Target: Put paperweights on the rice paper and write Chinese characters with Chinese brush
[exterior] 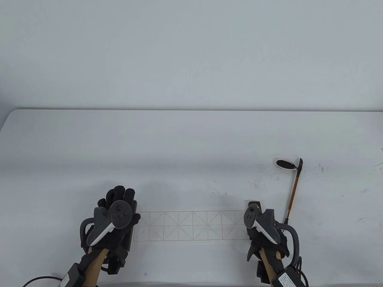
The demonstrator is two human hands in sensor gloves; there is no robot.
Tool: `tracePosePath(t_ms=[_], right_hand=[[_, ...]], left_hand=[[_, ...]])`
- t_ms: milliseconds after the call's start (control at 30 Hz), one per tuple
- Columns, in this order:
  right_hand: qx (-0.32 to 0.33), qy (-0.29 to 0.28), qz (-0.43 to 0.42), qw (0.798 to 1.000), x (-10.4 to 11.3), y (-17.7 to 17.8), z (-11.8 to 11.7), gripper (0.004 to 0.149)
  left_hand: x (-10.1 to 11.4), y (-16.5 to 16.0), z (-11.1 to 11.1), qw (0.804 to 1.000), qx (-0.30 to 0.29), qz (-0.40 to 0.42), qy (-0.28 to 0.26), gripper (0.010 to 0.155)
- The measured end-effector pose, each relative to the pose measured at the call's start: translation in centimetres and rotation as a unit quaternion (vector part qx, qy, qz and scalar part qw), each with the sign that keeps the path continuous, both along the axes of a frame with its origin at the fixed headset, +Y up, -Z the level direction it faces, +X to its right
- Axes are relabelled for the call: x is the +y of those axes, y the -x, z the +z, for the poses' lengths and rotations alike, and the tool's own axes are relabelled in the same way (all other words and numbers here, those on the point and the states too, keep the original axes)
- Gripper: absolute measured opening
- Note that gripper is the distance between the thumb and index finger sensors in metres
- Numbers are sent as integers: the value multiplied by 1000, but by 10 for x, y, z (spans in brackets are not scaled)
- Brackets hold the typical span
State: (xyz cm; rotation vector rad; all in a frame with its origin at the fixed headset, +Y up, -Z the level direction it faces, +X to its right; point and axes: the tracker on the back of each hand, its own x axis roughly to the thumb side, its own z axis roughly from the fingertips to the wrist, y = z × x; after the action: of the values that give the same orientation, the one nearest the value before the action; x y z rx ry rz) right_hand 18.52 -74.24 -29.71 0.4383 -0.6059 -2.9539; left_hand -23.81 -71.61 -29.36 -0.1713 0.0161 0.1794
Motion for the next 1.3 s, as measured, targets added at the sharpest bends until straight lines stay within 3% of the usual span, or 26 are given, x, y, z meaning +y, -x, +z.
tracePosePath(t_ms=[367,533,733,833,1033,1300], right_hand=[[-1,0,-4,1000,0,-1,0,77],[-7,7,-69,998,7,-12,1,76],[51,-85,-155,983,33,-35,-2,72],[98,-112,-132,980,40,-46,-5,69],[97,-164,-60,980,46,-79,-16,61],[54,-129,20,990,32,-112,-41,62]], left_hand=[[0,0,0,1000,-1,1,2,84],[0,-1,-1,1000,-6,2,1,84],[2,0,0,1000,-5,4,-6,84],[2,0,0,1000,-5,5,-6,84],[1,0,0,1000,-3,5,-2,85],[1,1,0,1000,0,6,2,84]])
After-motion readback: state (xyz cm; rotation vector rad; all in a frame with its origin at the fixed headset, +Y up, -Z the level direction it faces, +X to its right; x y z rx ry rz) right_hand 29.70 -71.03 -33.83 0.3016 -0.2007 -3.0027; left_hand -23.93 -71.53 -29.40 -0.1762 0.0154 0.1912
